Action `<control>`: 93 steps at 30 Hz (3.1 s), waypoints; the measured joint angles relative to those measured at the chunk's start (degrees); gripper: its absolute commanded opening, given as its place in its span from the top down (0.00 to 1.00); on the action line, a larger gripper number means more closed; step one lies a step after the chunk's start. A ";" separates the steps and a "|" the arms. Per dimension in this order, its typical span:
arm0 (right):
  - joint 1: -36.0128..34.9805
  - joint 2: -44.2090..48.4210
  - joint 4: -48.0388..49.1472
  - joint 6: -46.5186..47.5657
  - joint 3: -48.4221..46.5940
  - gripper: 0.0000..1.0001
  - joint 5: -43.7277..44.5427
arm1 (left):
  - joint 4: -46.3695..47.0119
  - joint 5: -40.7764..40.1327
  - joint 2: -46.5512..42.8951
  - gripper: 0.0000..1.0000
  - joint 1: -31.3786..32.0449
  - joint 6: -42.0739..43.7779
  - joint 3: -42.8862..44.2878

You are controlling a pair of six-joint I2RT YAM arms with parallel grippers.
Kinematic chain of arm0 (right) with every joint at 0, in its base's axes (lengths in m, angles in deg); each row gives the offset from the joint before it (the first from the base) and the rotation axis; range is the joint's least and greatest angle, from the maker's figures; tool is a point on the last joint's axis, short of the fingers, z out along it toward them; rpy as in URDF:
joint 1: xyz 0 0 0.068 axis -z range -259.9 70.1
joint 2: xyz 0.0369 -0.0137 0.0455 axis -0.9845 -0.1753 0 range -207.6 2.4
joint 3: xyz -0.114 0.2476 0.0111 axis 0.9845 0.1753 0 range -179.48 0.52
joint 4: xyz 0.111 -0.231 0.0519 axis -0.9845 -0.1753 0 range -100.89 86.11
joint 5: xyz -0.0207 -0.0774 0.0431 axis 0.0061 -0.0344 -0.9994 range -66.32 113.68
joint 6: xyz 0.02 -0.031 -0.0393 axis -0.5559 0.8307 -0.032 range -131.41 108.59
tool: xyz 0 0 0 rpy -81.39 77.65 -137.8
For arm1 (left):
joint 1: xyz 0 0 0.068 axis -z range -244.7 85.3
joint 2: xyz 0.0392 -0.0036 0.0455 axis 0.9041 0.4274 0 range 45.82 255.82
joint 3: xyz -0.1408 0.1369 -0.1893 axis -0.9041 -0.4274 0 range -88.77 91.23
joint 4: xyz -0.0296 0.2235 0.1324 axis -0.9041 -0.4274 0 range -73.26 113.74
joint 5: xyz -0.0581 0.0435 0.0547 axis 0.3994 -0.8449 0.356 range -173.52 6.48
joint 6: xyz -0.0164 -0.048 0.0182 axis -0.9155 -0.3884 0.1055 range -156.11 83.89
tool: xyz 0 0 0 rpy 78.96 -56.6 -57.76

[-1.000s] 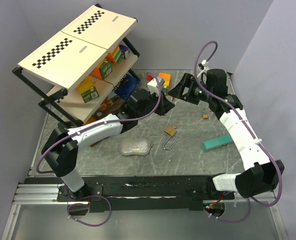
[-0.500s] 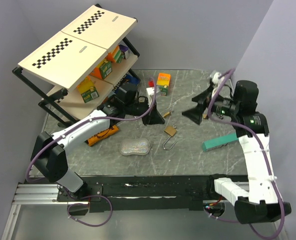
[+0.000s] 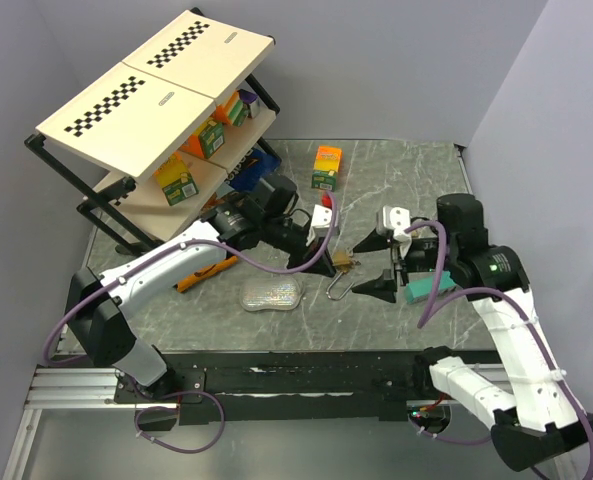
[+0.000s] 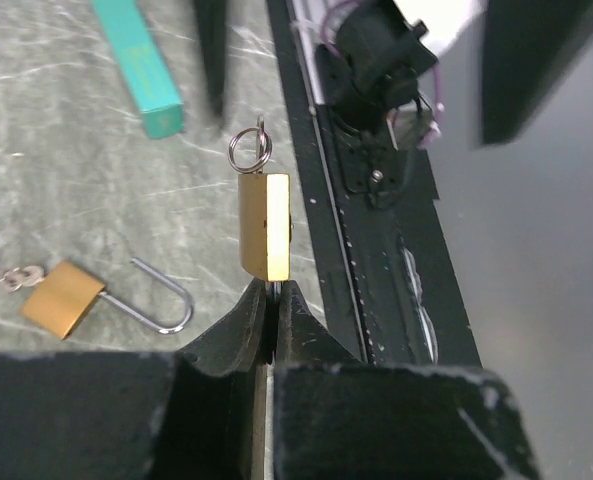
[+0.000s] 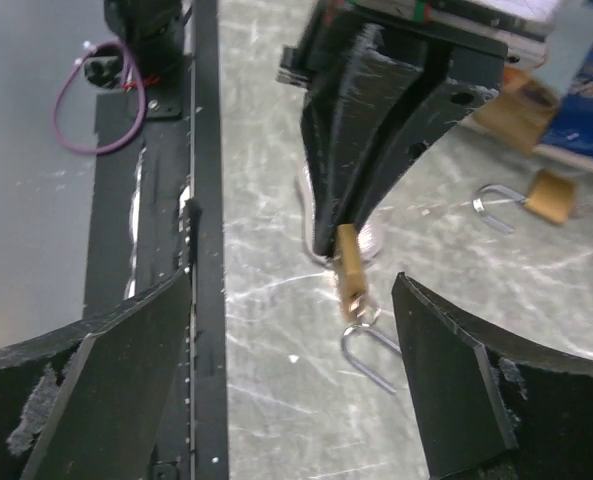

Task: Lock with the key
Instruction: Lock the lock.

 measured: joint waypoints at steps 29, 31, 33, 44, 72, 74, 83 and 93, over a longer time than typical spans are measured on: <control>-9.20 -1.46 6.51 -1.51 6.32 0.63 12.57 | -3.80 -0.13 -0.76 0.99 2.19 3.21 0.13; -9.44 -1.68 6.45 -1.40 6.32 0.70 12.57 | -3.80 -0.13 -0.76 0.99 2.19 3.17 0.13; -9.68 -2.03 6.23 -1.31 6.29 0.83 12.50 | -3.82 -0.24 -0.76 0.99 2.19 3.17 0.22; -9.40 -5.03 5.18 -6.12 5.64 1.00 11.19 | 2.43 -1.18 -3.06 0.36 -2.03 -3.85 -1.84; -1.25 -1.97 30.25 -39.26 6.45 1.00 -1.20 | 10.91 5.90 -10.95 0.59 -6.49 -15.50 -6.67; -1.25 -1.66 30.23 -39.34 6.45 1.00 -1.22 | 10.93 5.77 -10.95 0.60 -6.51 -15.69 -6.67; -2.62 -1.14 28.74 -38.73 6.45 1.00 -1.68 | 11.58 5.40 -10.95 0.58 -6.49 -15.82 -6.62; -3.13 -1.14 27.69 -37.68 6.45 1.00 -1.51 | 11.65 5.44 -11.61 0.63 -5.16 -14.27 -6.16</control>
